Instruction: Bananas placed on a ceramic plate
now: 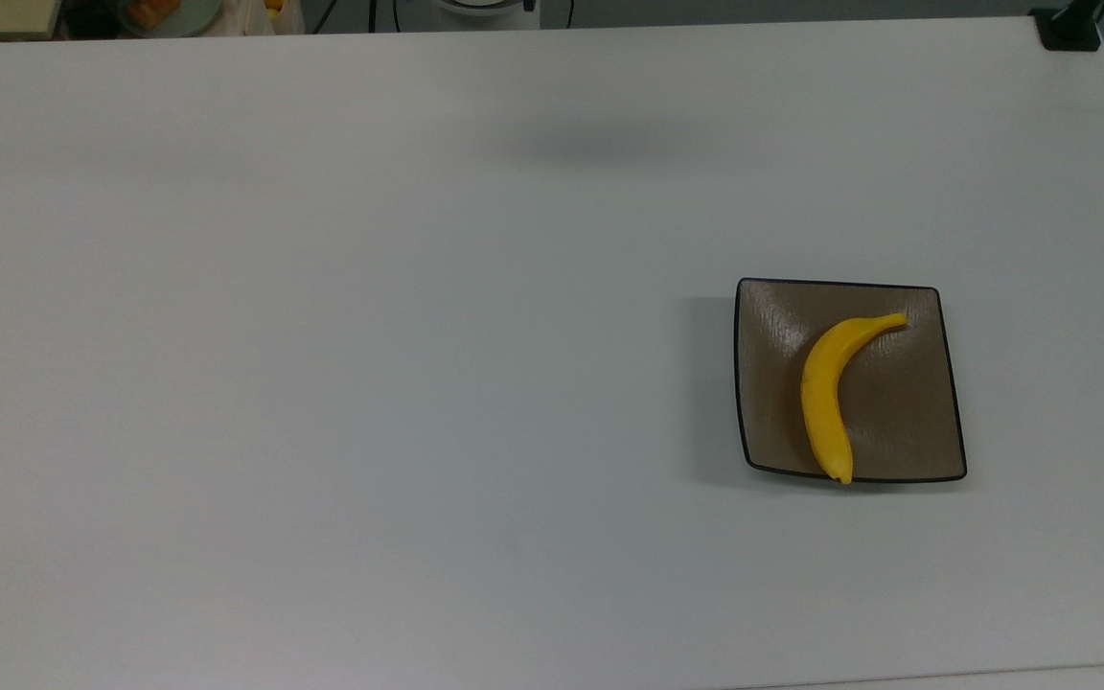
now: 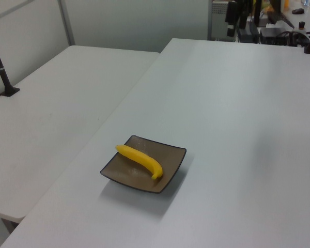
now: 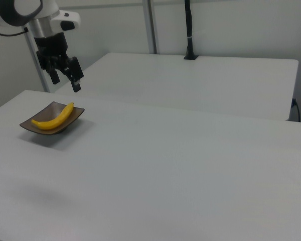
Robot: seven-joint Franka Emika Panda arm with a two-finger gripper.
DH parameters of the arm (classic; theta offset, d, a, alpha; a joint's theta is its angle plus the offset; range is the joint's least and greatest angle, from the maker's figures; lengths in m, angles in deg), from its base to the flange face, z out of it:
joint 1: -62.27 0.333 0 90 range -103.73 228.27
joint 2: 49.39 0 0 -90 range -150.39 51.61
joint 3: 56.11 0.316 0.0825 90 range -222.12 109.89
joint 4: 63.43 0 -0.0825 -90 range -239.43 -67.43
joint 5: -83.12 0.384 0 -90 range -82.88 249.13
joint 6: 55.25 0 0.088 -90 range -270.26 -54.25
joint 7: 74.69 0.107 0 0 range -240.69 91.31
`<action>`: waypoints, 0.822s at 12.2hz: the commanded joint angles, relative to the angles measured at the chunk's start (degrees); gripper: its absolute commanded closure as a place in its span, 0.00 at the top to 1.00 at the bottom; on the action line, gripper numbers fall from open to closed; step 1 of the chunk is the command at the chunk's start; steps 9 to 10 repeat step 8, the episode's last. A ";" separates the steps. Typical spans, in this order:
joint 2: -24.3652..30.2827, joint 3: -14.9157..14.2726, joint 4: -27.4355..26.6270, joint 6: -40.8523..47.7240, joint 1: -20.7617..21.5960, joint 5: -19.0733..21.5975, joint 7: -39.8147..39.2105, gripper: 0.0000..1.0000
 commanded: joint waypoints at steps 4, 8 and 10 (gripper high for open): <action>1.88 0.24 -6.39 -3.17 0.15 -0.06 -9.67 1.00; 1.70 0.24 -6.39 -2.90 0.15 -0.23 -9.75 1.00; 1.70 0.24 -6.39 -2.90 0.15 -0.23 -9.75 1.00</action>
